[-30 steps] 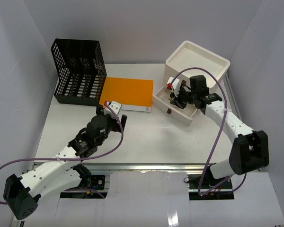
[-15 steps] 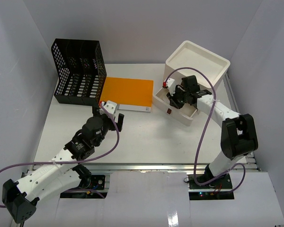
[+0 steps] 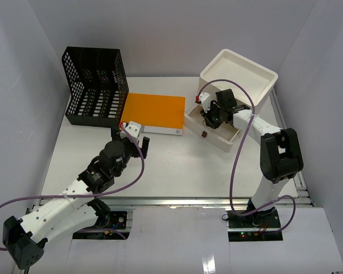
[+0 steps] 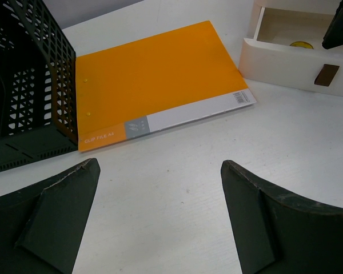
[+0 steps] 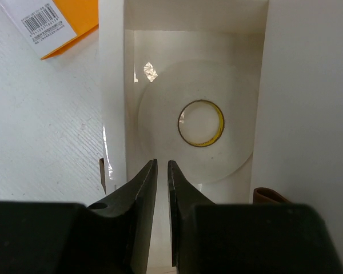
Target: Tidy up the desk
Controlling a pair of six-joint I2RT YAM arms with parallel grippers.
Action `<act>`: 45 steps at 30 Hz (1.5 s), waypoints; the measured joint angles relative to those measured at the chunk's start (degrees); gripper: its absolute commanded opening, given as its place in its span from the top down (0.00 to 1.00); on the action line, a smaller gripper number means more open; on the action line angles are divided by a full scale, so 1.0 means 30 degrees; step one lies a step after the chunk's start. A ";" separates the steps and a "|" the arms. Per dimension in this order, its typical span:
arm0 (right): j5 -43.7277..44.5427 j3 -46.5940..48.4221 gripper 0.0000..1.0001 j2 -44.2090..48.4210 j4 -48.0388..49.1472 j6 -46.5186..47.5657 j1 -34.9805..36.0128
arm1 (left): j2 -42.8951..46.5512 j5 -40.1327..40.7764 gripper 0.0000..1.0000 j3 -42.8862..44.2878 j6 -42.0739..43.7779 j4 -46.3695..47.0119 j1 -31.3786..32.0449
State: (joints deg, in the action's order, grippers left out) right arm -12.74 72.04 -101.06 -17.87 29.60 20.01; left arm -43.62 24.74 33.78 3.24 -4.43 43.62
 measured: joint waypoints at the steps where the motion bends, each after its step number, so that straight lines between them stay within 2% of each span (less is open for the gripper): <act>1: 0.0052 0.0007 0.80 -0.0013 -0.0009 -0.0029 0.0000 | -0.0016 0.0005 0.02 0.0000 0.0003 0.0000 0.0000; 7: -0.0760 0.0062 0.79 0.0826 -0.0260 0.0030 0.0006 | -0.0056 0.0047 0.02 0.0000 0.0011 -0.0006 0.0000; 12: -0.3727 0.0158 0.79 0.3156 -0.1540 0.1322 0.0226 | -0.0057 0.0047 0.02 0.0000 0.0077 -0.0015 0.0000; 18: -0.4752 -0.0917 0.78 0.3502 -0.3026 0.3088 0.2397 | -0.0083 0.0047 0.02 0.0000 0.0137 -0.0027 0.0000; 22: -0.3235 -0.2121 0.78 0.2898 -0.3460 0.3470 0.3784 | -0.0195 0.0062 0.02 0.0000 0.0163 -0.0029 0.0000; 31: 0.4100 -0.2164 0.74 0.0403 -0.1162 0.3076 0.3993 | -0.0317 0.0144 0.02 0.0000 0.0295 -0.0044 0.0000; 36: 0.6711 -0.1897 0.65 -0.0652 0.0012 0.2894 0.3655 | -0.0378 0.0190 0.02 0.0000 0.0346 -0.0051 0.0000; 45: 0.9164 -0.1734 0.50 -0.1128 0.1034 0.3259 0.2640 | -0.0378 0.0263 0.02 0.0000 0.0353 -0.0066 0.0000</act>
State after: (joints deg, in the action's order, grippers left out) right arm 14.75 66.84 -104.44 -14.77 39.37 27.93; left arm -44.75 25.53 33.78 4.29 -4.62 43.62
